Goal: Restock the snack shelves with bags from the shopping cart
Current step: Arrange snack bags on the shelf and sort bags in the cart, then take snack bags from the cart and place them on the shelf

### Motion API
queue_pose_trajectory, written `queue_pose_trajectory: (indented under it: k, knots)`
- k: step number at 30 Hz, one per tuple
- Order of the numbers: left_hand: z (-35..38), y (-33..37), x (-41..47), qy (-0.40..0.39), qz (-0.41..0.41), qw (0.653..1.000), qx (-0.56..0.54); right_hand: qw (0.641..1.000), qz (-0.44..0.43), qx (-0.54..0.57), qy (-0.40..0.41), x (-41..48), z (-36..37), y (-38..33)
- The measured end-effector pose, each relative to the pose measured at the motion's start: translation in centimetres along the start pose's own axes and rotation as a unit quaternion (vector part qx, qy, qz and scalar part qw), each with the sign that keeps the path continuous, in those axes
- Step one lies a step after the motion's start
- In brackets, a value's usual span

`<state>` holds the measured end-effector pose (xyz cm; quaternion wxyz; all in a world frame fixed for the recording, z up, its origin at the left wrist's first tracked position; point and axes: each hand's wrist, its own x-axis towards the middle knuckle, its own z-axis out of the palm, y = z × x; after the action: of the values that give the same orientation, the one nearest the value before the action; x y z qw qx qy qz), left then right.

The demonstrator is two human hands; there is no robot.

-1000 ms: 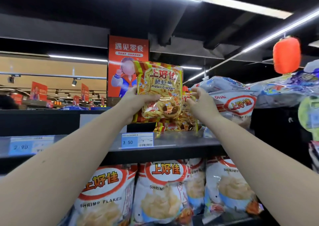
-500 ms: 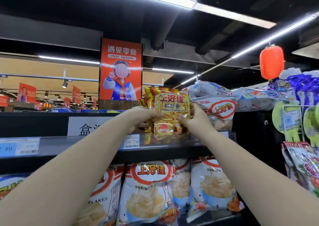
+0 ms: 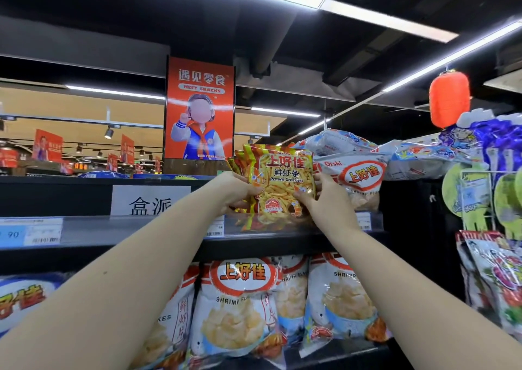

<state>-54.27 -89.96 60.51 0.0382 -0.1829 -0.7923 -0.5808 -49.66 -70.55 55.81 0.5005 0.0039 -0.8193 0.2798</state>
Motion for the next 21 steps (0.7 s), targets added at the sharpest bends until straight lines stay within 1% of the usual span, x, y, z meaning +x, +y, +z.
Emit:
queue_pose_trajectory:
  k: [2, 4, 5, 8, 10, 13, 16, 18, 21]
  knots:
    - [-0.1, -0.3, 0.0, 0.052, 0.032, 0.998, 0.022, 0.999, -0.021, 0.006, 0.027, -0.5, 0.0, 0.6]
    - [0.0, -0.7, -0.1, 0.113, 0.099, 0.988, 0.046, 0.998, -0.031, 0.009, 0.048, -0.9, 0.0, 1.1]
    - [0.1, -0.8, -0.2, 0.139, 0.145, 0.978, 0.064, 0.997, -0.039, 0.009, 0.058, -1.0, 0.0, 1.3]
    - [0.7, -1.0, -1.1, 0.191, 0.283, 0.928, 0.147, 0.994, -0.083, 0.0, 0.078, -1.4, -0.4, 1.2]
    - [1.3, -1.1, -2.0, 0.208, 0.339, 0.89, 0.224, 0.989, -0.125, -0.027, 0.07, -1.9, -0.7, 0.9]
    - [2.5, -0.9, -3.9, 0.2, 0.367, 0.841, 0.343, 0.98, -0.166, -0.095, 0.048, -3.1, -1.6, 0.3]
    - [4.1, -0.9, -6.3, 0.169, 0.385, 0.801, 0.426, 0.968, -0.175, -0.175, 0.046, -5.3, -2.8, -0.3]
    - [5.4, -1.5, -8.0, 0.148, 0.385, 0.786, 0.46, 0.952, -0.18, -0.244, 0.046, -7.2, -3.9, -0.6]
    - [7.8, -3.2, -10.6, 0.124, 0.384, 0.781, 0.476, 0.918, -0.161, -0.361, 0.032, -10.7, -5.8, -0.6]
